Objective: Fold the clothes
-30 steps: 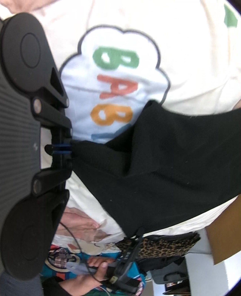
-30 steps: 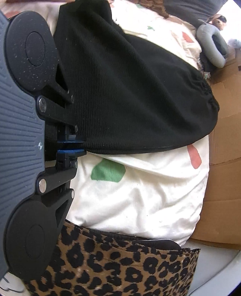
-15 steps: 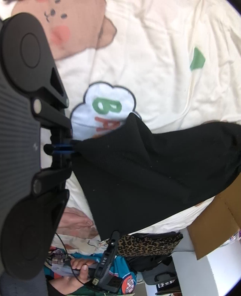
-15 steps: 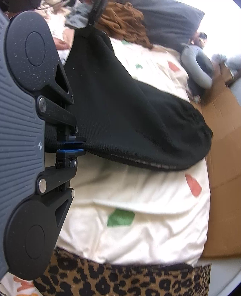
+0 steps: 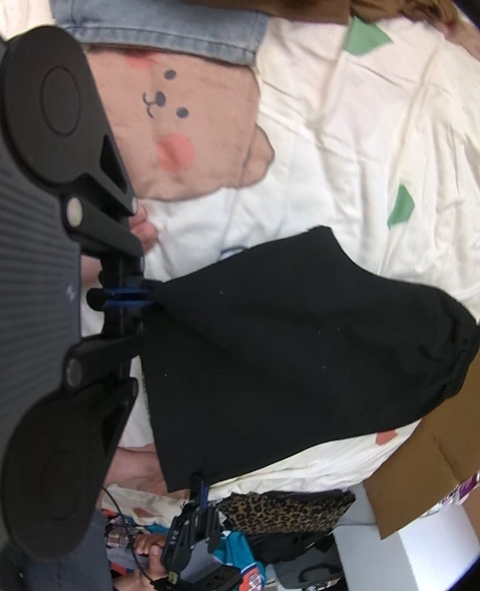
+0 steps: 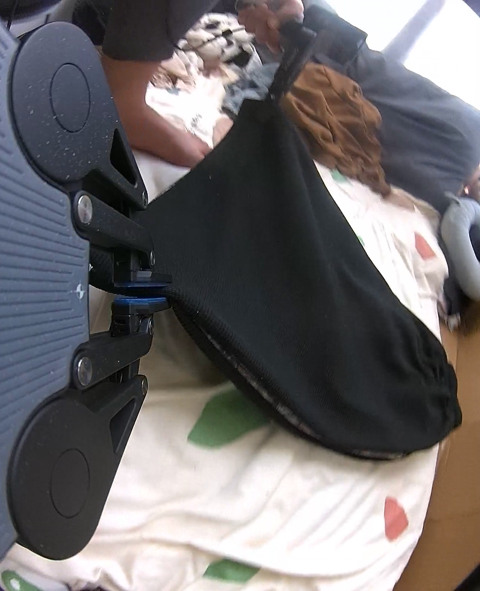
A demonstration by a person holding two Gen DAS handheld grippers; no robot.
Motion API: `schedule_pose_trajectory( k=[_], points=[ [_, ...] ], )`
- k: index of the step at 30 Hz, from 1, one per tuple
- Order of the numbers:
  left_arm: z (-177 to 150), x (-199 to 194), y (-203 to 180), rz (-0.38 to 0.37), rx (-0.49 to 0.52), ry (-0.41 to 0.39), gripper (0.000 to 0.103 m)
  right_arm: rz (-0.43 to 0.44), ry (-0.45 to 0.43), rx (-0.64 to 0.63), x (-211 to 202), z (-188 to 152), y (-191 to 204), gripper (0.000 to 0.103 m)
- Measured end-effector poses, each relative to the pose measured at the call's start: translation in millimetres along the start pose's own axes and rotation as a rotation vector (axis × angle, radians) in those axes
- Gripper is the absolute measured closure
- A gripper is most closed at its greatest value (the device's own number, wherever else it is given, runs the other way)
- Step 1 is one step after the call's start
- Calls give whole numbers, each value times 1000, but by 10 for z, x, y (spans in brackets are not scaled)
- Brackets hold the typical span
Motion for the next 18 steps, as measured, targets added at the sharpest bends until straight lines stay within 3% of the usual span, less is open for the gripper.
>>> schedule_pose_trajectory(
  k=[18],
  points=[
    [-296,802,28,-104,-37,86,99,-123,53,96,-203,-250,-393,101]
  ],
)
Point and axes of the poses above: each gripper's, at about its wrist camera, not at the fingertips, and x roughly the way its jaws point, y to its left, z to its top, the point moved 5 cm from there along x, roughly the way its jaws point, and after that the axes turned 5 degrees about x, right-handed, at the moved point
